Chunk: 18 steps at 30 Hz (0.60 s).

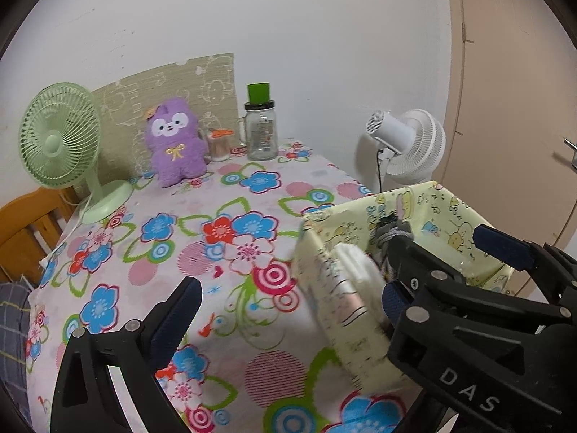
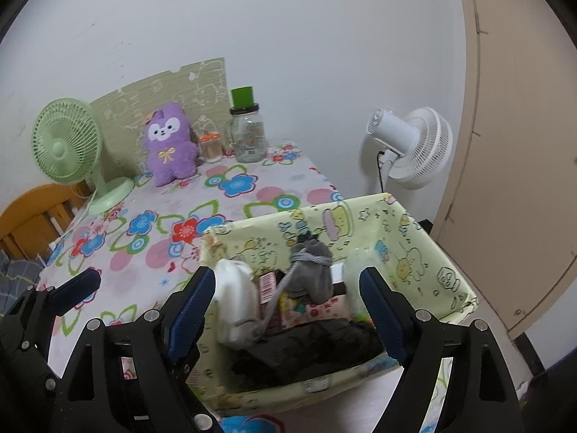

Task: Organize soft objects
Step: 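Withdraw both tools up and back from the box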

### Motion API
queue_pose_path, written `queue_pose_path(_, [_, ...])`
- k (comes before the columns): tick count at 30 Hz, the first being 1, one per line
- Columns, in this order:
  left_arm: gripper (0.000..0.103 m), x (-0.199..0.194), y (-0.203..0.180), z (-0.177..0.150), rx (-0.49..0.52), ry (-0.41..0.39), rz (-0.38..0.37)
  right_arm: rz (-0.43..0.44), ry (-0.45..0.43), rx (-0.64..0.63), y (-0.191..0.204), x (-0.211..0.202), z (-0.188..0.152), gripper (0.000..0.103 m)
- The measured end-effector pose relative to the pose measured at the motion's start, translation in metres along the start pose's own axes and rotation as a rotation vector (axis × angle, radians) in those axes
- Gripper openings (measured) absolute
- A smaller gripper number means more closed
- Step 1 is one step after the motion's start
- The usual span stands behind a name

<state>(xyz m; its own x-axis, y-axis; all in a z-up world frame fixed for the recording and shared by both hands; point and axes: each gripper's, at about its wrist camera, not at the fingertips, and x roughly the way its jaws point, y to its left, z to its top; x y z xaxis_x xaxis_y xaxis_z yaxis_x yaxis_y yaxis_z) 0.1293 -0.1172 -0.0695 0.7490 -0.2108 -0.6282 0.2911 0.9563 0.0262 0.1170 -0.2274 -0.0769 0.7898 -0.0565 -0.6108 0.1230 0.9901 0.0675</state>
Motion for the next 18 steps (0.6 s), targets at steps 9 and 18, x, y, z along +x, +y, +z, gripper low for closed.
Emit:
queue_pose_path(9, [0.102,-0.016,0.037,-0.014,-0.067,-0.009,0.065,0.04,-0.012,-0.02,0.027,-0.011,-0.007,0.085])
queue_pose_path(18, [0.103,-0.033,0.069,-0.027,-0.098,-0.024,0.124,0.076,-0.031,-0.067,0.057,-0.02,-0.013,0.085])
